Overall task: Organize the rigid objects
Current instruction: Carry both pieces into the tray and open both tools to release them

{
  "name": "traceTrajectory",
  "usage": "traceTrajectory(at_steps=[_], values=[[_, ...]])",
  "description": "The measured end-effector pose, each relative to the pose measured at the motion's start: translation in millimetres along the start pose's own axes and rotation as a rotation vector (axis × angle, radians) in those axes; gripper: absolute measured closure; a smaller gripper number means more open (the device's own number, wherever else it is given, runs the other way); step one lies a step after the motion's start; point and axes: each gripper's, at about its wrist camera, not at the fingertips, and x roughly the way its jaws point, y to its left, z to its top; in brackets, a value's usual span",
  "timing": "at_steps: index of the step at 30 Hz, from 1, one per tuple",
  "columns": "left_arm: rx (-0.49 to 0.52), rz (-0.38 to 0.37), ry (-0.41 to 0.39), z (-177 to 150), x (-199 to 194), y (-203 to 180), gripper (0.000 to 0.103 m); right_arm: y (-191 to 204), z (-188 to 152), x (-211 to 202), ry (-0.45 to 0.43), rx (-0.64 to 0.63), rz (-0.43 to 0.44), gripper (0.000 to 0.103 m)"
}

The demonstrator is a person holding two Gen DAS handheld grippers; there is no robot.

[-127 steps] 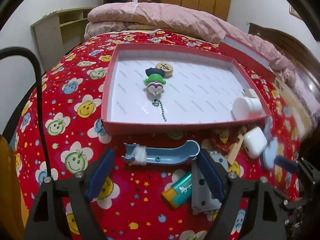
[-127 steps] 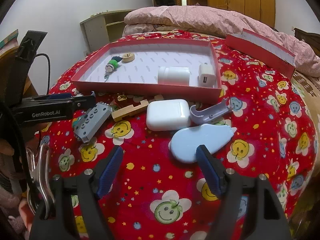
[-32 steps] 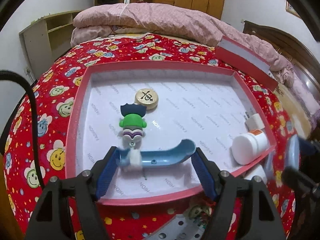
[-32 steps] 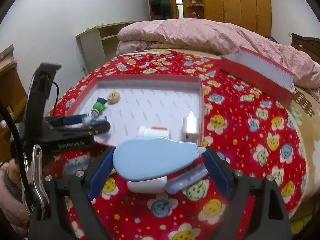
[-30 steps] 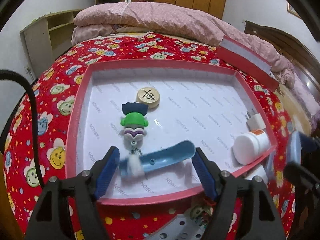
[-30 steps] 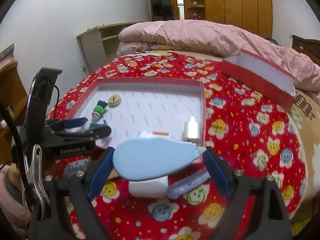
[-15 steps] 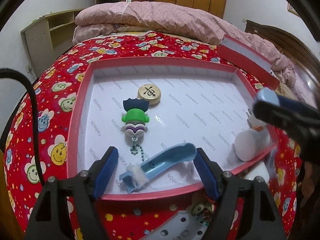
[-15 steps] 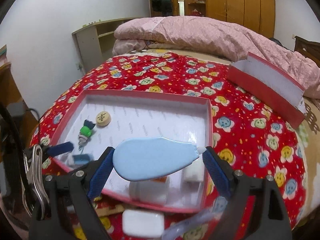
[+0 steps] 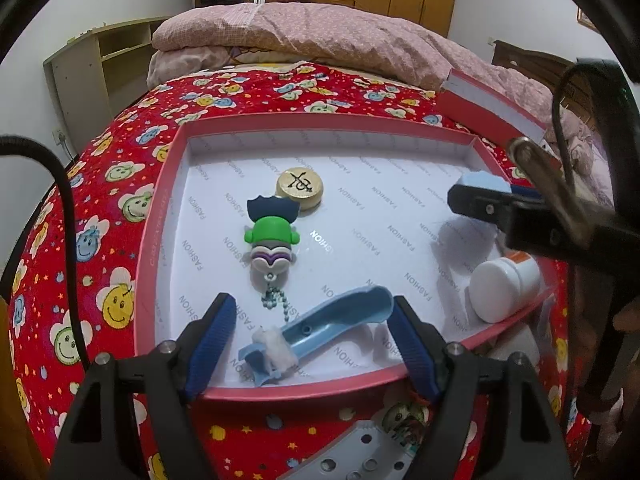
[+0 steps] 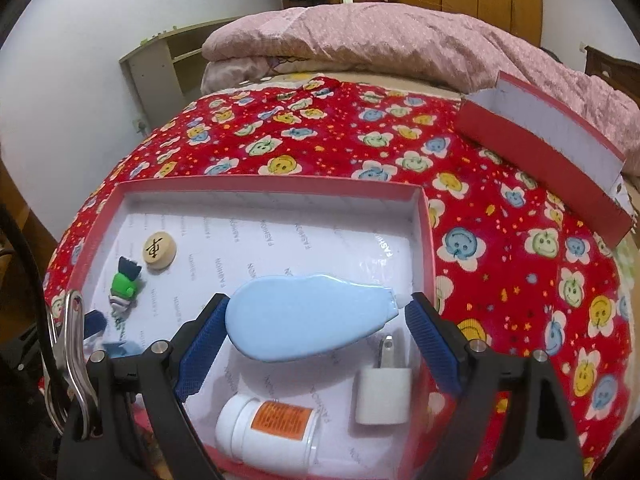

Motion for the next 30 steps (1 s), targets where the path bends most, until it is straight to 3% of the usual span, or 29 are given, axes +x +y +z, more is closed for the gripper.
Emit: traceTrajectory(at_steps=[18, 30], values=[[0.001, 0.004, -0.027, 2, -5, -2, 0.019, -1, -3, -25, -0.057, 0.023, 0.012, 0.008], [0.021, -0.007, -0.055, 0, -28, -4, 0.019, -2, -35, -57, -0.068, 0.046, 0.028, 0.008]])
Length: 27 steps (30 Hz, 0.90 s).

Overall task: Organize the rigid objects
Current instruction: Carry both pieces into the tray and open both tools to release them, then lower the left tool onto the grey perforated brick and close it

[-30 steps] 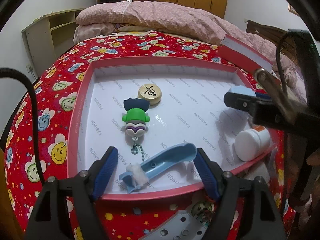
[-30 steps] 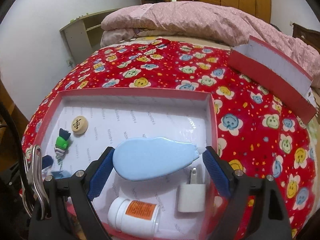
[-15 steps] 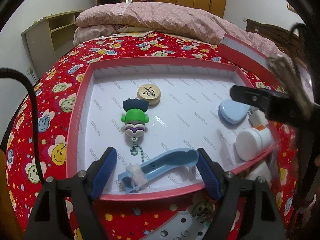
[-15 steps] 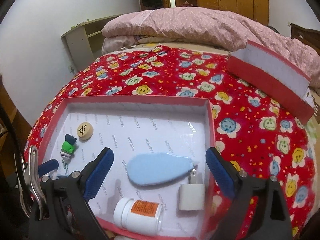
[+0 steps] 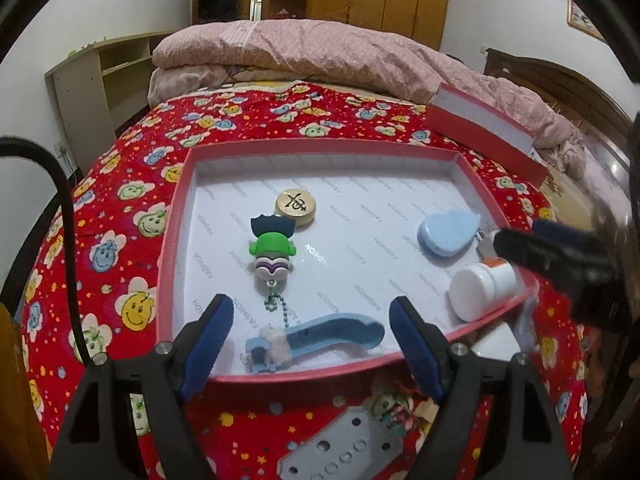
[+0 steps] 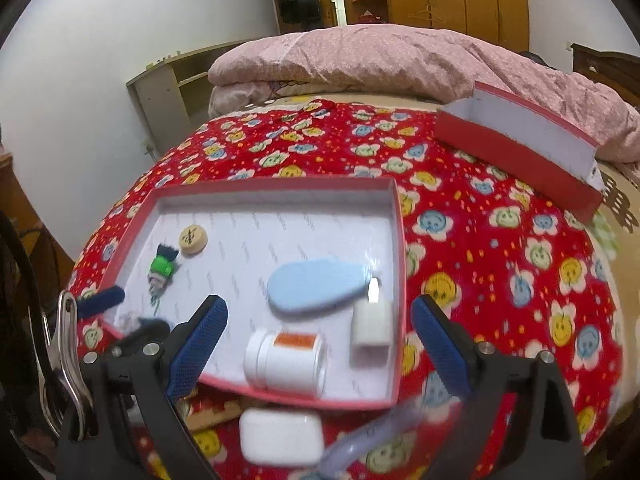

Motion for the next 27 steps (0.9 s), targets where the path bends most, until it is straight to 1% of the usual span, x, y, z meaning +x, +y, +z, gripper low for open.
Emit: traceTrajectory(at_steps=[4, 8, 15, 19, 27], values=[[0.01, -0.017, -0.006, -6, -14, 0, 0.019, 1, -18, -11, 0.004, 0.006, 0.014, 0.008], [0.009, -0.032, 0.006, -15, -23, 3, 0.019, 3, -38, -20, 0.013, 0.001, 0.027, 0.008], [0.036, -0.027, 0.012, -32, -36, 4, 0.019, 8, -73, -30, 0.039, -0.032, 0.011, 0.008], [0.07, -0.026, 0.013, -43, -43, 3, 0.019, 10, -93, -35, 0.057, -0.052, 0.013, 0.008], [0.12, -0.036, 0.049, -62, -36, -2, 0.019, 20, -122, -31, 0.1, -0.089, 0.009, 0.008]])
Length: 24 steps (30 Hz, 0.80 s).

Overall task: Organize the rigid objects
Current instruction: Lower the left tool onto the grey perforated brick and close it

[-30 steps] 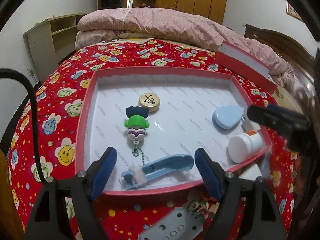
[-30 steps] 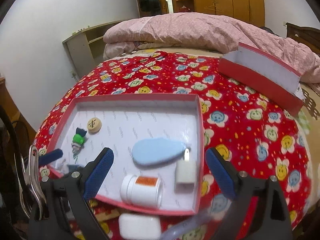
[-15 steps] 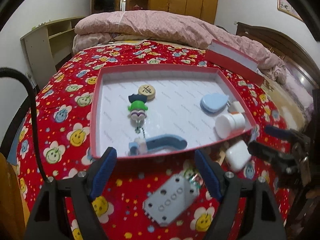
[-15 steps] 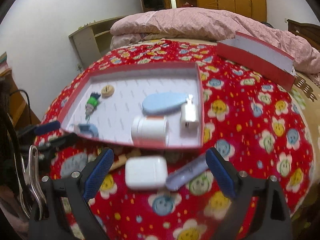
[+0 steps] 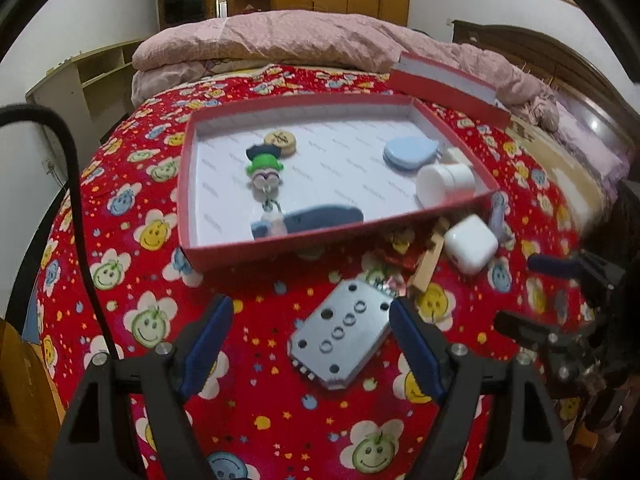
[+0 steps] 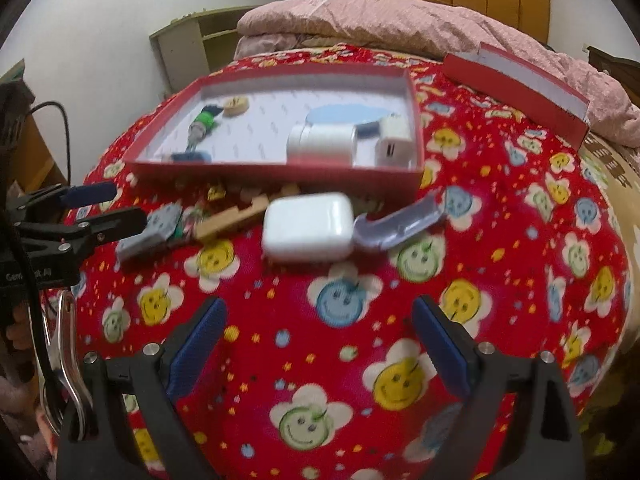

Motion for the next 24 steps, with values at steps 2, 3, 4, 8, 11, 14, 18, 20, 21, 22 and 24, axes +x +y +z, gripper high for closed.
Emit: traceTrajectory(at_steps=[2, 3, 4, 8, 11, 14, 18, 20, 21, 22, 24], values=[[0.002, -0.003, 0.008, -2, 4, -1, 0.019, 2, -4, 2, 0.008, -0.003, 0.005, 0.008], [0.004, -0.003, 0.012, -3, 6, -1, 0.019, 3, -5, 4, 0.01, -0.004, 0.002, 0.008], [0.006, -0.005, 0.012, -3, 7, -2, 0.019, 4, -7, 5, 0.015, -0.006, -0.001, 0.008], [0.012, -0.016, 0.013, -4, 13, -3, 0.019, 7, -10, 10, 0.02, -0.024, -0.023, 0.008], [0.013, -0.028, 0.012, -4, 15, -4, 0.019, 11, -12, 12, 0.018, -0.043, -0.048, 0.007], [0.033, -0.028, 0.016, -6, 13, -6, 0.019, 12, -13, 12, 0.011, -0.048, -0.057, 0.006], [0.049, -0.028, 0.014, -10, 9, -7, 0.019, 12, -15, 11, 0.002, -0.043, -0.058, 0.006], [0.052, -0.03, 0.016, -13, 8, -8, 0.019, 12, -15, 11, 0.0, -0.042, -0.057, 0.006], [0.059, -0.035, 0.02, -14, 7, -9, 0.019, 12, -15, 11, 0.0, -0.041, -0.056, 0.006], [0.065, -0.036, 0.022, -15, 7, -10, 0.019, 12, -15, 11, 0.0, -0.041, -0.056, 0.006], [0.083, -0.034, 0.025, -20, 5, -13, 0.019, 12, -15, 11, -0.002, -0.04, -0.055, 0.006]])
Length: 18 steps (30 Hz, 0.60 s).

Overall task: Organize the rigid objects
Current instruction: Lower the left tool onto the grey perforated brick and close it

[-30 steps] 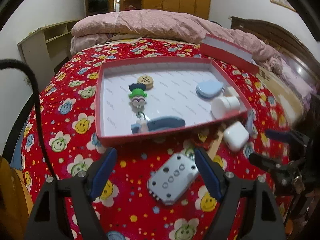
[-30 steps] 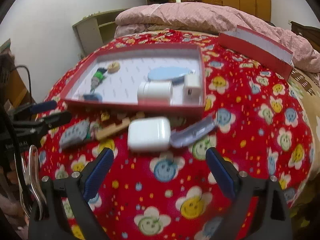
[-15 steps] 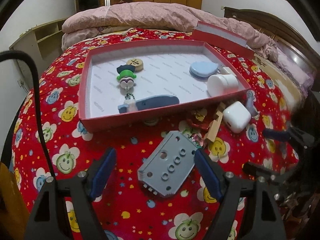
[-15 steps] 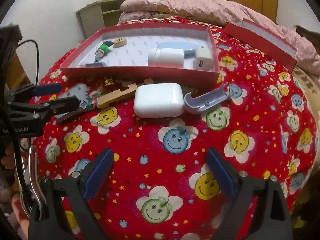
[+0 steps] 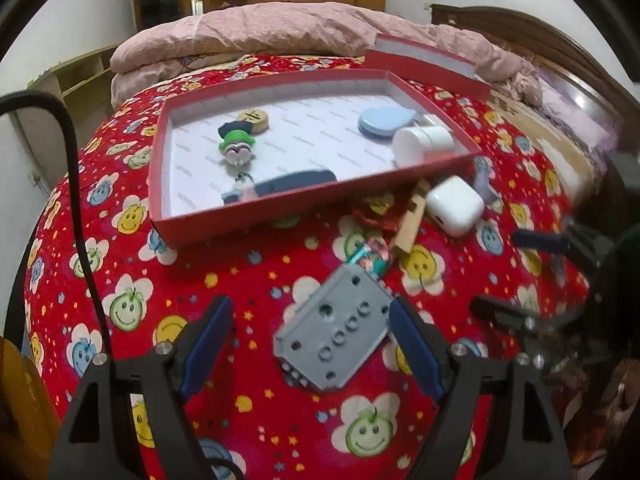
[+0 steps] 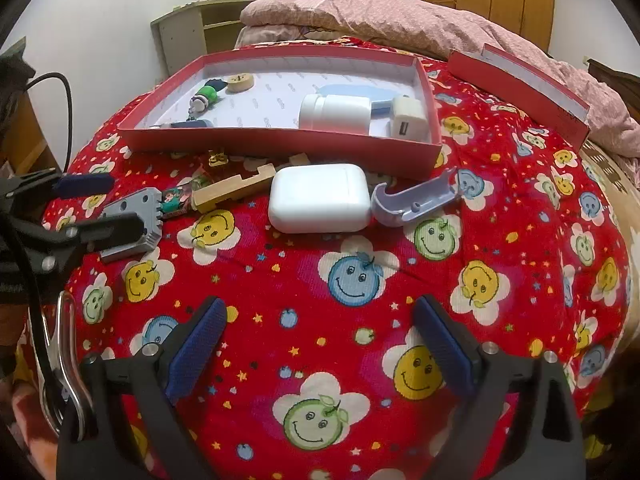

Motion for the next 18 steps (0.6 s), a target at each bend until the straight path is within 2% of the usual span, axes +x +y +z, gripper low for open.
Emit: traceTrajectory(at_steps=[4, 7, 11, 12, 14, 16, 18], values=[[0.041, 0.011, 0.013, -10, 1, -7, 0.019, 1, 0, 0, -0.005, -0.001, -0.002, 0.005], [0.082, 0.051, 0.029, -12, 9, -12, 0.019, 0, 0, 0, -0.003, 0.0, -0.002, 0.005], [0.063, 0.031, 0.022, -11, 11, -11, 0.021, 1, 0, 0, -0.005, 0.002, 0.002, 0.005], [0.057, 0.024, 0.02, -11, 11, -10, 0.024, 1, 0, 0, -0.006, 0.002, 0.001, 0.005], [0.055, 0.018, 0.012, -10, 9, -9, 0.042, 1, 0, 0, -0.008, 0.001, 0.001, 0.005], [0.049, 0.01, 0.004, -9, 7, -8, 0.054, 1, -1, -1, -0.009, 0.0, -0.001, 0.005], [0.029, 0.0, 0.003, -8, 6, -3, 0.056, 1, -1, -1, -0.009, 0.001, -0.003, 0.005]])
